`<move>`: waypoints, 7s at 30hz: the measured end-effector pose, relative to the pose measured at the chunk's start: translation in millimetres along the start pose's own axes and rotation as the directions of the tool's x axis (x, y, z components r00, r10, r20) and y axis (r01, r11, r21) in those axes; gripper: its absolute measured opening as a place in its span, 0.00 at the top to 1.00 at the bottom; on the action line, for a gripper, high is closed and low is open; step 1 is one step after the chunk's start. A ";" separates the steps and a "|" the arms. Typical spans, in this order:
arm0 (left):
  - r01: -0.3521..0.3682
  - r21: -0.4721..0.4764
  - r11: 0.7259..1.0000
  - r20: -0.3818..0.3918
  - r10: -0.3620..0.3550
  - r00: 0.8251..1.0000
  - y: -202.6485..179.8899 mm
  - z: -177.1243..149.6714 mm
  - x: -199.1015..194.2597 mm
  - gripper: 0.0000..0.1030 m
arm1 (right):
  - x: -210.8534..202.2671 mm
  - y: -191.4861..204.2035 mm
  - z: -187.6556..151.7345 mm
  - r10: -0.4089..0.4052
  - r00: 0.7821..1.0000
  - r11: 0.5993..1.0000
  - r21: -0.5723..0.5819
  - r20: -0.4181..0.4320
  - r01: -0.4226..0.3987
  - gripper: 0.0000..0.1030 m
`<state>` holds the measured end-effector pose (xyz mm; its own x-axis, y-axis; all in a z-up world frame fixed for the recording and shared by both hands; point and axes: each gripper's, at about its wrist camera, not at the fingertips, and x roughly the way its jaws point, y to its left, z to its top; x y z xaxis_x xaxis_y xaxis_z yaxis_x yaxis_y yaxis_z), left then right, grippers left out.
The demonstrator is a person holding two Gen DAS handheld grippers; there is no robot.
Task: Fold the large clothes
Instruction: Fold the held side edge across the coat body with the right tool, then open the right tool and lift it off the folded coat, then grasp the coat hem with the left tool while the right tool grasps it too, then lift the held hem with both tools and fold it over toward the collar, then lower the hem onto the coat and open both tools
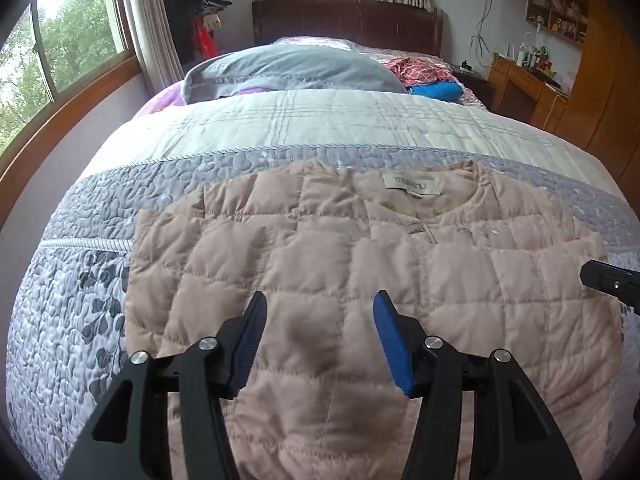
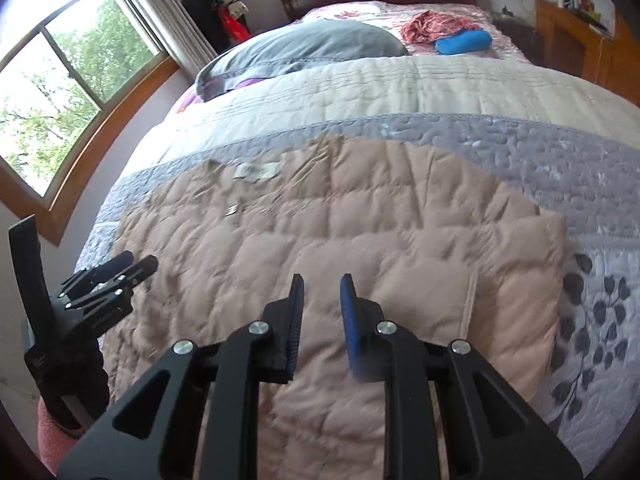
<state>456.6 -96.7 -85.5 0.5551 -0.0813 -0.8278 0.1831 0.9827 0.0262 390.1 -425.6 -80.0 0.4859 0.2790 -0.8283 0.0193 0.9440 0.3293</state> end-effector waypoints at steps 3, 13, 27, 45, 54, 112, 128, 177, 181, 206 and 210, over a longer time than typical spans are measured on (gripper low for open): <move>-0.019 -0.020 1.000 -0.053 0.018 0.998 4.2 7.5 25.4 0.46 | 23.9 -11.7 6.5 -0.028 0.999 0.999 0.027 -0.041 0.030 0.83; -0.027 -0.052 0.998 -0.106 0.021 0.994 9.0 0.1 39.4 0.44 | 43.2 -23.9 -3.1 -0.007 0.998 0.998 0.064 -0.064 0.011 0.80; -0.014 0.030 0.999 -0.013 0.014 1.000 99.8 -157.9 -142.4 0.25 | -151.2 -52.3 -193.4 0.169 0.983 0.986 -0.017 0.069 -0.168 0.50; 0.004 -0.127 0.992 -0.080 -0.014 0.997 159.2 -331.7 -185.3 0.23 | -160.4 -43.6 -341.1 -0.072 0.997 0.997 0.021 -0.028 0.073 0.40; 0.059 -0.122 0.991 -0.098 -0.071 0.993 147.9 -334.9 -172.2 0.23 | -156.6 -30.6 -358.3 -0.172 0.984 0.985 -0.013 -0.038 0.171 0.37; 0.103 -0.014 0.995 -0.043 -0.104 0.994 133.7 -377.2 -216.6 0.86 | -181.5 -46.4 -377.2 0.053 0.998 0.998 -0.032 -0.035 -0.055 0.92; 0.094 0.070 0.993 0.144 -0.104 0.984 122.7 -248.3 -245.5 0.87 | -223.0 -52.5 -257.6 0.131 0.988 0.990 -0.069 0.079 -0.125 0.93; 0.138 -0.167 0.976 -0.064 -0.151 0.987 138.3 12.4 -6.2 0.47 | -52.1 -148.7 25.4 -0.013 1.000 0.986 0.164 -0.016 0.015 0.54; 0.109 -0.163 0.981 -0.002 -0.111 0.994 152.6 -3.2 -35.2 0.42 | -65.8 -144.2 -0.6 0.032 0.999 0.990 0.142 -0.021 -0.028 0.54; 0.103 -0.168 0.980 0.009 -0.103 0.995 140.0 -89.8 -37.4 0.88 | -44.9 -102.3 -50.1 0.071 0.997 0.994 0.084 -0.030 -0.068 0.93; 0.112 -0.137 0.984 -0.006 -0.114 0.993 139.8 -96.2 -13.0 0.85 | -14.1 -116.8 -64.5 0.083 0.994 0.990 0.121 -0.073 -0.074 0.90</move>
<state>397.0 57.7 -124.9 0.5254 -0.1919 -0.8289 0.1316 0.9808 -0.1436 324.7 -528.5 -136.1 0.4209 0.3683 -0.8290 0.0890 0.8927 0.4418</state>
